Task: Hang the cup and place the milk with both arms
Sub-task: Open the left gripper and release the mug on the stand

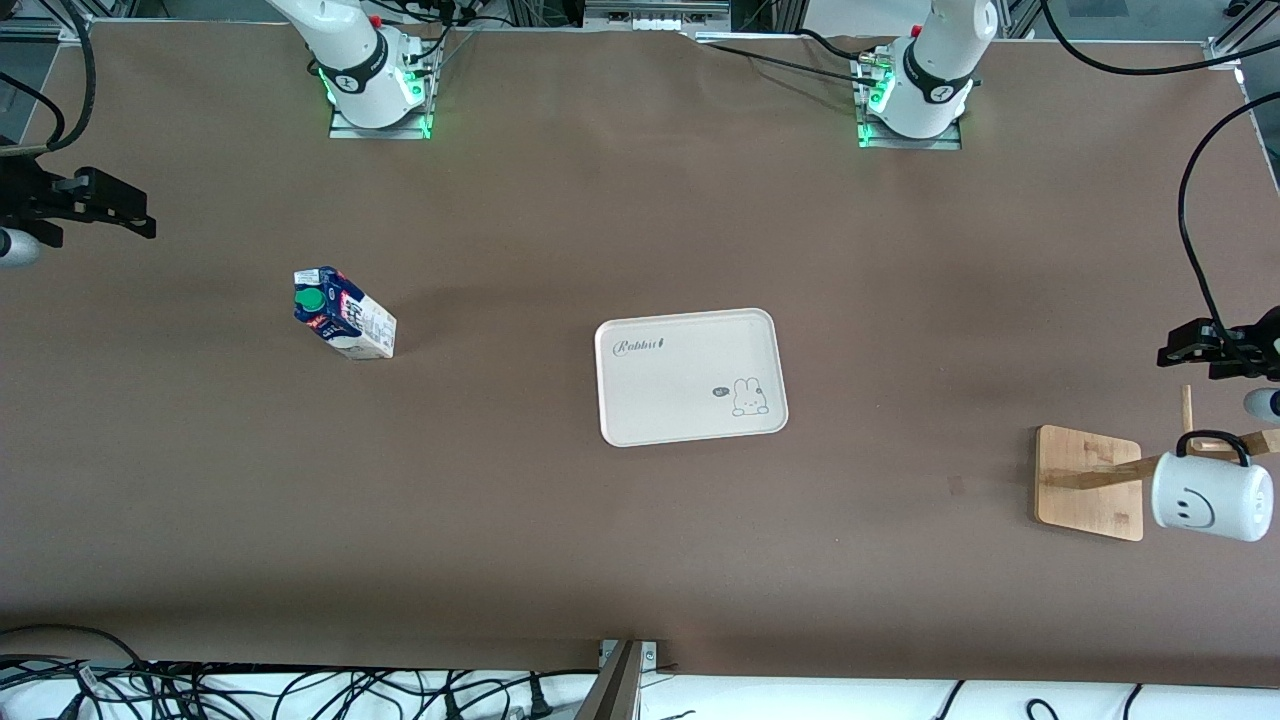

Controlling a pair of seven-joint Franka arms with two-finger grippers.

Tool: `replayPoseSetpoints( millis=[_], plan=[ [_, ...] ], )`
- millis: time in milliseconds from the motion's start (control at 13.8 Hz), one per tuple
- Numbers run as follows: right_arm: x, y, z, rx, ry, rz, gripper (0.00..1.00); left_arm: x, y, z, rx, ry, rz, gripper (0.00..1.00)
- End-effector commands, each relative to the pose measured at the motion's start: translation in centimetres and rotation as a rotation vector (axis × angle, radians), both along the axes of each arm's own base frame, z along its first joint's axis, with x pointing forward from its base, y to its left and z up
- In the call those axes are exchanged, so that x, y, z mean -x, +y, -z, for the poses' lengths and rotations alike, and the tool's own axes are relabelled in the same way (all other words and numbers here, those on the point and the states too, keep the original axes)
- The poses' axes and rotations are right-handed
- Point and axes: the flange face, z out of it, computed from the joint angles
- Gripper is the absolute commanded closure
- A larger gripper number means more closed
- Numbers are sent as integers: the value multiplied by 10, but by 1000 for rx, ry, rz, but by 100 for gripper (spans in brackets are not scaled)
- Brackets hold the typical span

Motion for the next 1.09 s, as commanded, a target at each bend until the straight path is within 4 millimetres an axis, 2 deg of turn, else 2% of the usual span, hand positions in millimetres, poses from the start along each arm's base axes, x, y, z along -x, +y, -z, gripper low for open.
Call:
replayPoseSetpoints(
  millis=[0, 218, 436, 800, 1018],
  plan=[
    [-2, -4, -2, 10, 1, -10, 0, 4, -14, -13, -12, 16, 34, 0],
    [-2, -4, -1, 10, 6, -10, 0, 10, -51, -34, -19, 4, 29, 0],
    [-1, -4, 0, 10, 10, -9, 0, 24, -87, -47, -16, 48, 6, 0],
    [-1, -4, 1, 7, 12, -9, 0, 49, -123, -64, -34, 40, -2, 0],
    [-2, -4, 0, 7, 10, -10, 0, 62, -142, -66, -26, 47, -30, 0]
  ],
)
